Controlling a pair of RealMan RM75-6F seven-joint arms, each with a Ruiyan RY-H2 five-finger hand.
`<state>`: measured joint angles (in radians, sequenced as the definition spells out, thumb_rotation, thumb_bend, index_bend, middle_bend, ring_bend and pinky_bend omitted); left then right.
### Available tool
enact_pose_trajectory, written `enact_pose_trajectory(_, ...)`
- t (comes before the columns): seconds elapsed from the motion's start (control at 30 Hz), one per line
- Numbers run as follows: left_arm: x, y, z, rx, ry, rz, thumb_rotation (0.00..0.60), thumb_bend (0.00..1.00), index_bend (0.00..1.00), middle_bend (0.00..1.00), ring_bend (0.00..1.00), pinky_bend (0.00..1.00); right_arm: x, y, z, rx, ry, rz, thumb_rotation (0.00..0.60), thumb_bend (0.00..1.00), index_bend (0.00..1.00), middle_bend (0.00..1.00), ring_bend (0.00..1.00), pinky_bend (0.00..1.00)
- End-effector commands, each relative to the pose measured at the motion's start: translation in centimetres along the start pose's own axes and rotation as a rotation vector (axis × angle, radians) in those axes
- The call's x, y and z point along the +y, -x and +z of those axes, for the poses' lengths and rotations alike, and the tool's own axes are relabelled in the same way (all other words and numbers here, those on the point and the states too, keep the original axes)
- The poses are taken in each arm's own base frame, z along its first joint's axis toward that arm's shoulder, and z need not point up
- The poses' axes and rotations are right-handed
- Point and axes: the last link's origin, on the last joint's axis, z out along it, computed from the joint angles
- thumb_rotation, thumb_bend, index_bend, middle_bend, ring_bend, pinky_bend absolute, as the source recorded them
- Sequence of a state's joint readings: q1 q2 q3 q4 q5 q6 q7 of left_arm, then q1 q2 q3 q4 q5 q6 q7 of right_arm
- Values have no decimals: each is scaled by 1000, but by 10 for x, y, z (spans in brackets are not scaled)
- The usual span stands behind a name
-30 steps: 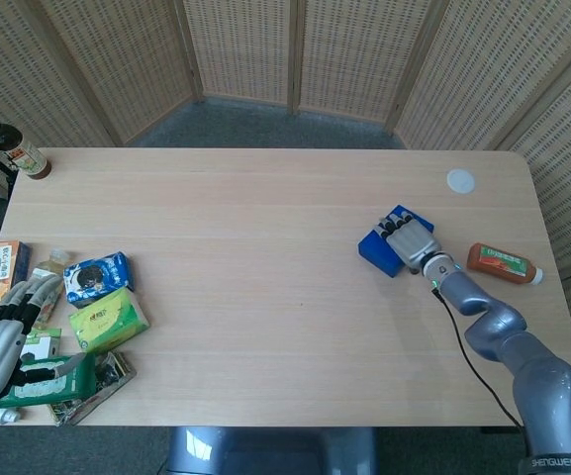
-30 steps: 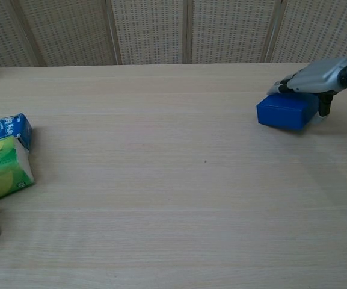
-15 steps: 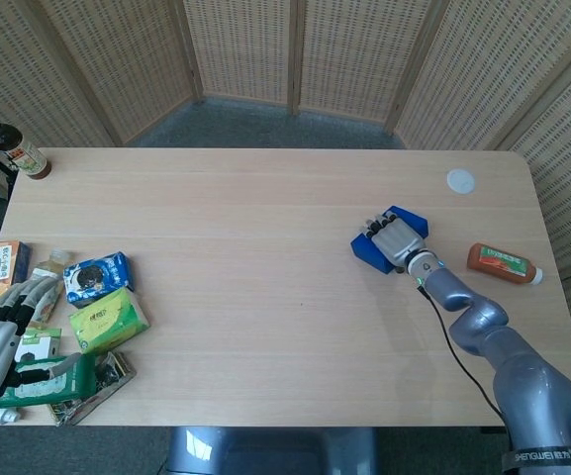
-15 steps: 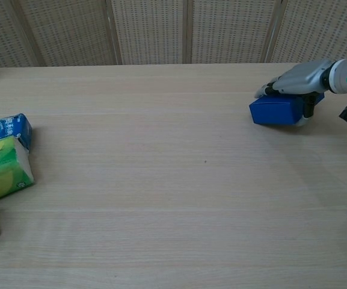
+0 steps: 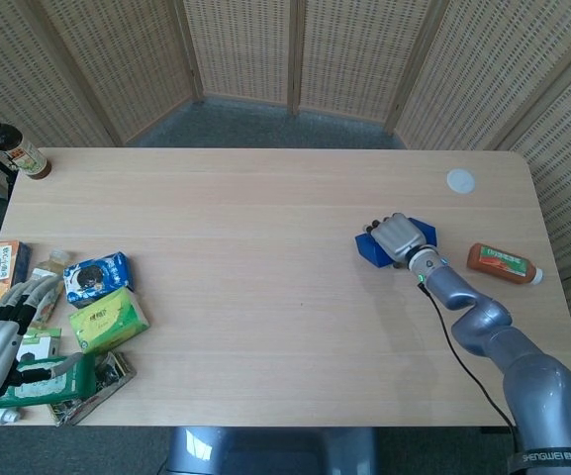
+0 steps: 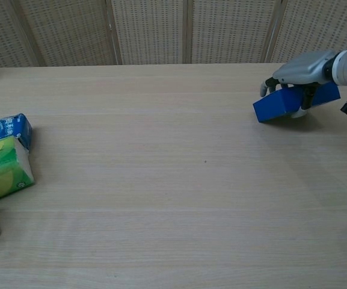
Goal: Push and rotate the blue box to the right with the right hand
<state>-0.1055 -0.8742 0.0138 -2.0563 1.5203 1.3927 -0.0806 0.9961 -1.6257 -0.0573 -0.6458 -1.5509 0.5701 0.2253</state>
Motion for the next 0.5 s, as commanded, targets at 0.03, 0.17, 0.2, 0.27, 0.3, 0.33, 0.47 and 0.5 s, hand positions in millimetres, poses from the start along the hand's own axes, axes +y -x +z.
enact_pose_trajectory(0.03, 0, 0, 0, -2, 2, -1, 412, 225, 0, 0, 0, 0, 5, -4, -4, 22, 11, 17, 600, 290, 204, 322, 546, 421)
enact_pose_trajectory(0.17, 0, 1, 1, 0, 6, -4, 413, 227, 0, 0, 0, 0, 11, -13, -11, 62, 25, 43, 600, 292, 218, 338, 576, 431)
enact_pose_trajectory(0.2, 0, 1, 1, 1, 7, -6, 413, 227, 0, 0, 0, 0, 13, -16, -13, 73, 28, 53, 600, 296, 224, 346, 595, 438)
enact_pose_trajectory(0.27, 0, 1, 1, 0, 11, -8, 412, 228, 0, 0, 0, 0, 15, -20, -16, 89, 31, 59, 600, 308, 242, 368, 636, 453)
enact_pose_trajectory(0.3, 0, 2, 2, -1, 13, -9, 411, 227, 0, 0, 0, 0, 16, -23, -18, 97, 35, 64, 600, 311, 247, 376, 648, 458)
enact_pose_trajectory(0.33, 0, 2, 2, -3, 14, -9, 411, 227, 0, 0, 0, 0, 18, -26, -19, 103, 37, 64, 600, 313, 250, 379, 656, 463)
enact_pose_trajectory(0.47, -1, 2, 2, 0, 17, -10, 412, 226, 0, 0, 0, 0, 25, -42, -27, 154, 52, 74, 600, 314, 252, 382, 662, 469)
enact_pose_trajectory(0.5, -1, 1, 2, 2, 18, -10, 412, 227, 0, 0, 0, 0, 27, -47, -29, 169, 54, 77, 600, 314, 252, 382, 662, 468)
